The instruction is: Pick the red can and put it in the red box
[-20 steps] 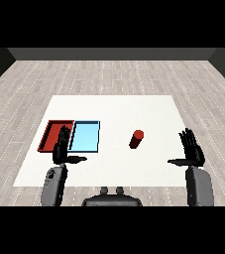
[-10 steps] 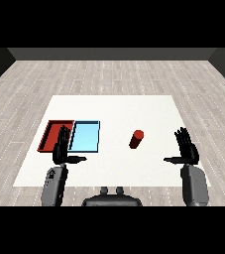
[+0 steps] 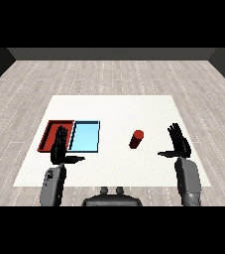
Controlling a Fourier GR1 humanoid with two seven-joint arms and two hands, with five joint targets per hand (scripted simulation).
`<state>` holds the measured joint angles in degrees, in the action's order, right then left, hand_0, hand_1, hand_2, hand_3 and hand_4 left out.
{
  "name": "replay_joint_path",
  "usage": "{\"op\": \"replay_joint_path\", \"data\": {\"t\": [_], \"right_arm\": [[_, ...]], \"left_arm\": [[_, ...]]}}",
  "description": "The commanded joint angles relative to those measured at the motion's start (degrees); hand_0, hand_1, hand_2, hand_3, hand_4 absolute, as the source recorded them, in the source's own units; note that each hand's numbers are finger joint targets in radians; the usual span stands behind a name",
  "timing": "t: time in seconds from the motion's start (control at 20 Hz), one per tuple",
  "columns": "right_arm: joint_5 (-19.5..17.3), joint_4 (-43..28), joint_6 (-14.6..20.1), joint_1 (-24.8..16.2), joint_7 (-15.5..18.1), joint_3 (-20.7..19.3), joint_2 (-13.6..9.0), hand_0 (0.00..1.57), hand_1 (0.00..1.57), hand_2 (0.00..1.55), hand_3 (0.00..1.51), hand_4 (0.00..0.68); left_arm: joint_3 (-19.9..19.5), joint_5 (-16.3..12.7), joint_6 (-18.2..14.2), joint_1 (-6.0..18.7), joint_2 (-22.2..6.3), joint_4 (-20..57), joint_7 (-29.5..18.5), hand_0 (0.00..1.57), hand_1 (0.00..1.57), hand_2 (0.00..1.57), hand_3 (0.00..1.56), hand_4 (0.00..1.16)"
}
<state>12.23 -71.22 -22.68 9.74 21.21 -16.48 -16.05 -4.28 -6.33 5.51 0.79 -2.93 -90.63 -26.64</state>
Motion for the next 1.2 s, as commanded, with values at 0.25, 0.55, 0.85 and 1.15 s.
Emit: {"op": "replay_joint_path", "data": {"t": [0.25, 0.55, 0.85, 1.15], "right_arm": [[2.8, 5.07, -1.71, 1.74, -0.58, 1.07, 2.7, 0.0, 0.0, 0.0, 0.0, 0.0], [1.07, 6.76, 3.45, 4.98, -2.48, 4.31, 7.24, 0.0, 0.0, 0.0, 0.0, 0.0], [1.06, 15.34, 1.41, 7.99, 1.85, 3.67, 5.91, 0.0, 0.0, 0.0, 0.0, 0.0], [2.97, 9.91, 2.84, 4.22, -0.39, 5.63, 9.29, 0.0, 0.0, 0.0, 0.0, 0.0]], "left_arm": [[1.07, 0.26, -0.48, -1.24, 1.21, -1.35, -0.01, 0.0, 0.0, 0.0, 0.0, 0.0], [0.16, 0.54, 0.62, -4.59, 0.36, -1.68, -2.41, 0.0, 0.0, 0.0, 0.0, 0.0], [0.68, -0.1, 0.32, -4.78, 0.27, -4.59, 0.18, 0.0, 0.0, 0.0, 0.0, 0.0], [-1.66, -1.79, 1.38, 1.72, -1.49, 0.21, 1.23, 0.0, 0.0, 0.0, 0.0, 0.0]]}}
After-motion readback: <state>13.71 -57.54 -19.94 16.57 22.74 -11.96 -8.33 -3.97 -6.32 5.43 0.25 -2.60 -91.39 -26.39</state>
